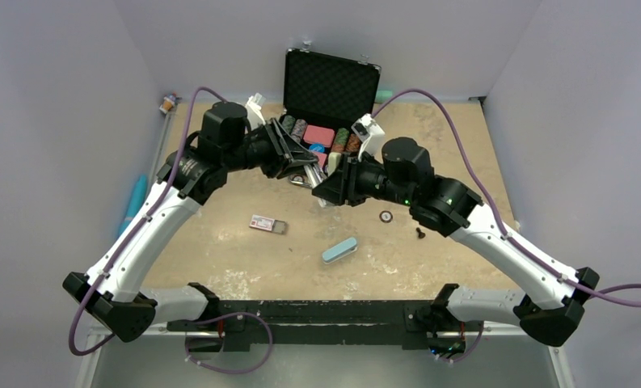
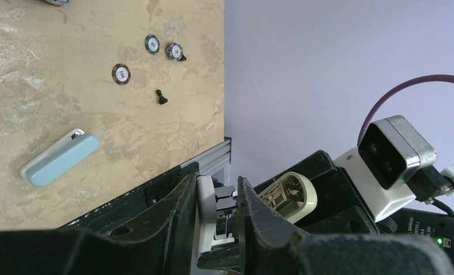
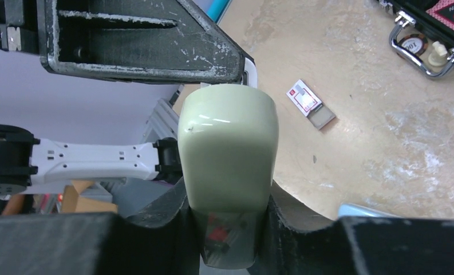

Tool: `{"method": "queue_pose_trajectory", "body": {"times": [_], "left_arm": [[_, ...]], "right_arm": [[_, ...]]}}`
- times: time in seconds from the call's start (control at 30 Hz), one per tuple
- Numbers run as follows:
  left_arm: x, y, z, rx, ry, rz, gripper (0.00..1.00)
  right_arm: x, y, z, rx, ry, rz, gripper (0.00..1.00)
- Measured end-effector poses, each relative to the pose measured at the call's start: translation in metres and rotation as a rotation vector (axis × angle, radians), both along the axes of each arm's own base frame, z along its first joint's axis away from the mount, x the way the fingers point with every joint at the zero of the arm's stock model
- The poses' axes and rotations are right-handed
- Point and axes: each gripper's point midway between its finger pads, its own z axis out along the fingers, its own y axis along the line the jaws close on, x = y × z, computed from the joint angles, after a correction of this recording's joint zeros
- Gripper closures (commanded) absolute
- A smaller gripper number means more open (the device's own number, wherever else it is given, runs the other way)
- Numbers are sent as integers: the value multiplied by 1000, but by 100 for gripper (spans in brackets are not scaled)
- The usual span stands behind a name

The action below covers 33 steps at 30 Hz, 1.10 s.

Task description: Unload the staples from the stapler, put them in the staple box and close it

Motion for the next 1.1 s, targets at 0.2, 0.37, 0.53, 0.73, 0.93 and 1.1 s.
{"method": "queue_pose_trajectory", "body": {"times": [0.2, 0.37, 0.53, 0.73, 0.93, 1.1], "left_arm": [[0, 2, -4, 14, 14, 9, 69], [-2, 3, -3, 18, 8, 2, 15], [-11, 8, 10, 27, -41, -20, 0], [-24, 21, 20, 92, -143, -60, 0], [-38, 57, 14, 216, -309, -27, 0], [-58, 95, -6, 298, -383, 56, 0]], "right_arm": [[0, 2, -3, -15, -9, 12, 100], [0, 2, -4, -13, 1, 10, 100], [0, 2, -6, -17, 10, 7, 100], [0, 2, -7, -21, 13, 7, 100], [-1, 2, -7, -22, 16, 8, 100], [-3, 4, -5, -8, 25, 18, 100]]}}
